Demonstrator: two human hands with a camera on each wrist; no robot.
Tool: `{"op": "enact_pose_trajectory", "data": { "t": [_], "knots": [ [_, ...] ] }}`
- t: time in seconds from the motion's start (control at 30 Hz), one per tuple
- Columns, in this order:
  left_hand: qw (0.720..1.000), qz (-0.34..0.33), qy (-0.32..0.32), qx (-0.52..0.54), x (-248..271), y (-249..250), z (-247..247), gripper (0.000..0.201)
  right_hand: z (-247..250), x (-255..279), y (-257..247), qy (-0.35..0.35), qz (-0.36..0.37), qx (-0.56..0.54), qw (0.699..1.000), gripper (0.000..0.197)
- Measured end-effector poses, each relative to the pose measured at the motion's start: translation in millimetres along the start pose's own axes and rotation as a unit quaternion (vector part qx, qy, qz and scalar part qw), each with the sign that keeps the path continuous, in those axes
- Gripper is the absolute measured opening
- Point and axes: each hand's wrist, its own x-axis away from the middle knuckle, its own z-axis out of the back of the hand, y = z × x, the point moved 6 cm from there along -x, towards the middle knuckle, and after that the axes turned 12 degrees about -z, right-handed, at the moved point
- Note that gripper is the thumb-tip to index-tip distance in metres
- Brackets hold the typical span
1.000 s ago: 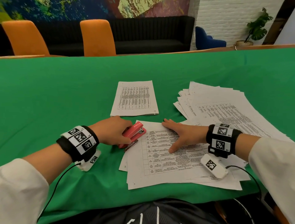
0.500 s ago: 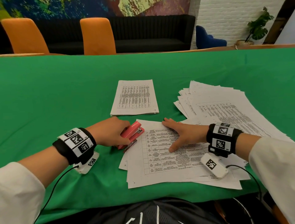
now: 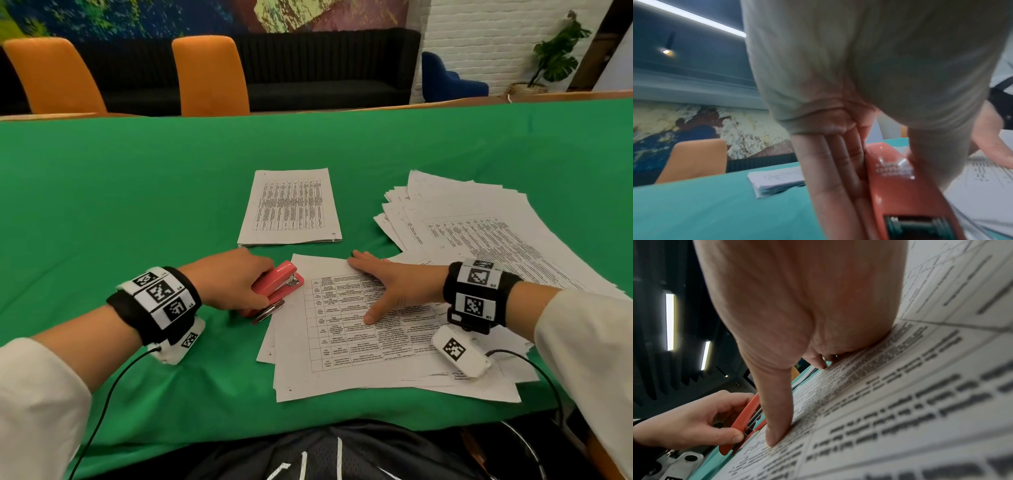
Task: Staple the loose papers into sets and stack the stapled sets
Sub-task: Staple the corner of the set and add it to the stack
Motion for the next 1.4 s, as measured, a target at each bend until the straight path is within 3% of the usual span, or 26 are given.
{"op": "enact_pose_trajectory", "data": {
  "t": [0.23,0.37,0.43,0.5,0.6,0.7,0.77,0.83,0.97,1.1,1.4],
  "knots": [
    [0.997,0.049,0.034,0.051,5.2,-19.5,0.3,0.031,2.8,2.0,-6.4,0.021,-0.02,-0.032,0.999,0.116],
    [0.986,0.13,0.053,0.093,6.9,-36.1,8.5,0.033,22.8,8.8,-46.5,0.202,0.021,-0.022,0.979,0.065],
    [0.978,0.169,0.046,0.112,9.0,-46.4,9.7,0.03,26.5,5.3,-76.5,0.209,0.055,-0.034,0.976,0.033],
    [0.974,0.197,0.011,0.108,11.8,-53.7,7.7,0.032,19.2,-7.7,-101.0,0.157,0.055,-0.03,0.986,0.016],
    [0.974,0.221,-0.022,0.05,17.0,-54.0,10.8,0.046,-0.7,-24.7,-126.2,0.112,0.04,0.027,0.993,0.018],
    [0.97,0.222,0.065,-0.068,24.0,-46.2,33.0,0.047,-7.1,-30.5,-139.5,0.146,0.033,0.078,0.986,0.016],
    [0.973,0.191,0.127,-0.021,27.4,-33.0,39.0,0.033,-7.0,-31.3,-141.2,0.164,0.023,0.091,0.982,0.012],
    [0.975,0.162,0.113,0.102,27.0,-18.3,26.1,0.027,-7.0,-31.6,-138.7,0.166,0.017,0.077,0.983,0.012],
    [0.923,0.157,0.038,0.348,19.4,10.4,-11.7,0.037,-5.2,-27.7,-127.2,0.163,0.033,0.006,0.986,0.012],
    [0.864,0.148,0.072,0.476,9.2,17.6,-19.8,0.032,-3.0,-19.9,-108.8,0.17,0.038,-0.109,0.979,0.014],
    [0.798,0.179,0.091,0.568,-0.7,24.9,-34.0,0.038,-8.4,-15.6,-89.1,0.153,0.033,-0.209,0.965,0.005]
  ]
}}
